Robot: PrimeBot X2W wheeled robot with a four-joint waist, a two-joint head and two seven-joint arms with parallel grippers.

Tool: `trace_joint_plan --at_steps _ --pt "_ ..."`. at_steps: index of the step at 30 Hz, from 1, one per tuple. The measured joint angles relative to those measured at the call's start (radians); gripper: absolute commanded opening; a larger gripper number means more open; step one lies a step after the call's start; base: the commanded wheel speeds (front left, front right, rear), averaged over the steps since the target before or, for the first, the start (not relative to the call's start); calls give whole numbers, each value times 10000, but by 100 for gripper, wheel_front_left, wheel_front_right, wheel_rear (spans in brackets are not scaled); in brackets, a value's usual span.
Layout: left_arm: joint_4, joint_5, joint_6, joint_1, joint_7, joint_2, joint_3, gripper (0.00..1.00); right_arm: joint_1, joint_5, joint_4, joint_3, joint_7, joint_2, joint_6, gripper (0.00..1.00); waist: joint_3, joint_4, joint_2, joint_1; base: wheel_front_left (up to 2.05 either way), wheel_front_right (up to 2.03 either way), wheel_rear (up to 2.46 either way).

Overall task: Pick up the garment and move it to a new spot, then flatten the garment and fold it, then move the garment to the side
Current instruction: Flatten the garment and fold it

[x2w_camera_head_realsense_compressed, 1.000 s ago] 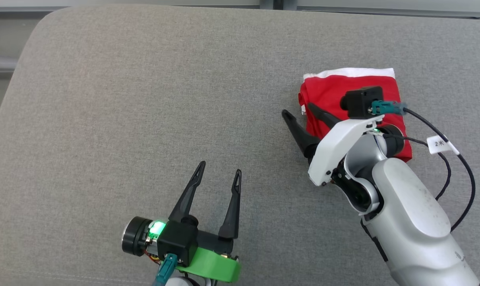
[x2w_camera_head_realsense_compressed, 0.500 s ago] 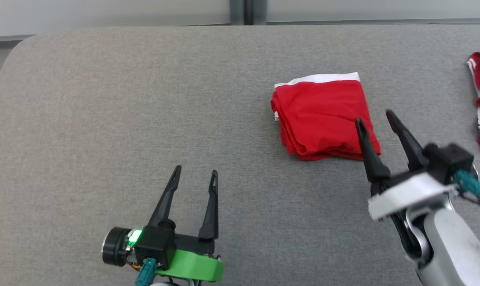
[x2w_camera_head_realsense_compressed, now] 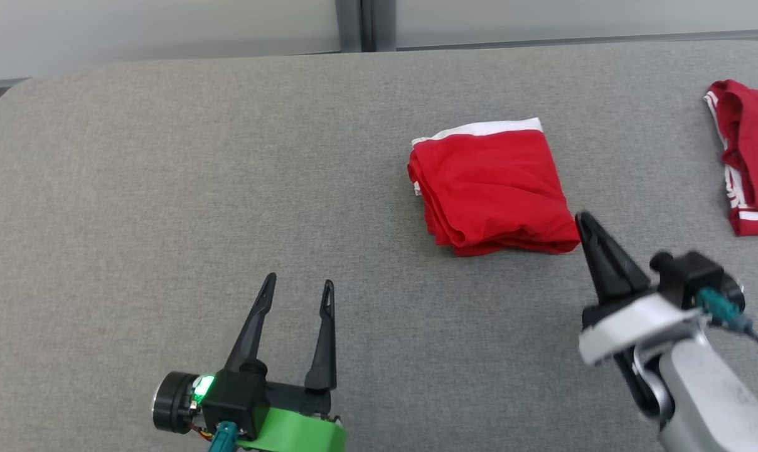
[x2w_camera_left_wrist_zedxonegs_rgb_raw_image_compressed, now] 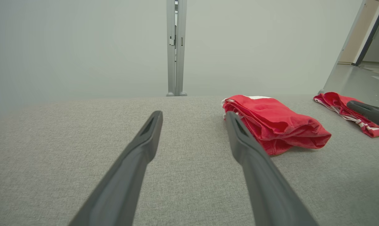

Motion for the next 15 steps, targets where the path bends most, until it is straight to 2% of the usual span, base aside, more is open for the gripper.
trace_joint_plan --at_steps 5,9,15 --pt "115 38 -121 -128 0 0 -393 100 -1708 211 1565 1003 -12 -717 4 0 150 350 0 0 0 0 0" --pt "230 -42 -148 -261 0 0 -640 100 -2966 826 2803 2236 4 -1440 4 0 258 723 0 0 0 0 0" --pt "255 -115 -102 -409 0 2 -761 100 -4188 2105 3954 3854 466 -2140 4 0 492 1073 0 0 0 0 0"
